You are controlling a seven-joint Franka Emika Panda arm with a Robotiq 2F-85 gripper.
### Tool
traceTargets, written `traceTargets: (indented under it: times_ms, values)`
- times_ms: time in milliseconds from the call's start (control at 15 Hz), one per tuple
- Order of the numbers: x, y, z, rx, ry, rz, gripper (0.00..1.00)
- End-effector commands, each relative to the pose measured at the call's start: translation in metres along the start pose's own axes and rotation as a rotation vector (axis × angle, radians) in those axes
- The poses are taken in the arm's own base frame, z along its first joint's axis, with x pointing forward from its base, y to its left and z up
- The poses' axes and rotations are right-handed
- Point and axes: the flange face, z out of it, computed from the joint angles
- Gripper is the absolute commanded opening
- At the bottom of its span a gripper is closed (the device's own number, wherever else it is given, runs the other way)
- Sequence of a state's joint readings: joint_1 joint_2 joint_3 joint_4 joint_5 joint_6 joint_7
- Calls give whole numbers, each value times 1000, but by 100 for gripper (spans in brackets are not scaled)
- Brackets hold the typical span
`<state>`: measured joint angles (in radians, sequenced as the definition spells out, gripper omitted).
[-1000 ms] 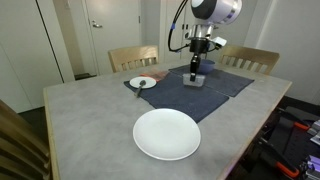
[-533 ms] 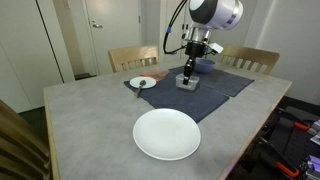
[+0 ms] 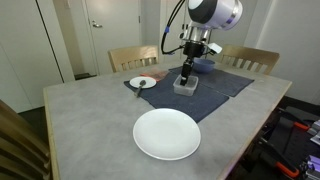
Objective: Pour the contents in the lunchbox into the bowl
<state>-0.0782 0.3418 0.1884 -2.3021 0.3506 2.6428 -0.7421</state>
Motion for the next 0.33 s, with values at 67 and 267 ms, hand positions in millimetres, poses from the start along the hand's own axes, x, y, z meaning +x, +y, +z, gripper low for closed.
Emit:
traceTargets:
  times_ms: [67,267]
  values:
    - [2,-5,-36,-5,32,7,84]
    - [2,-10,-57,-21,73,20,100]
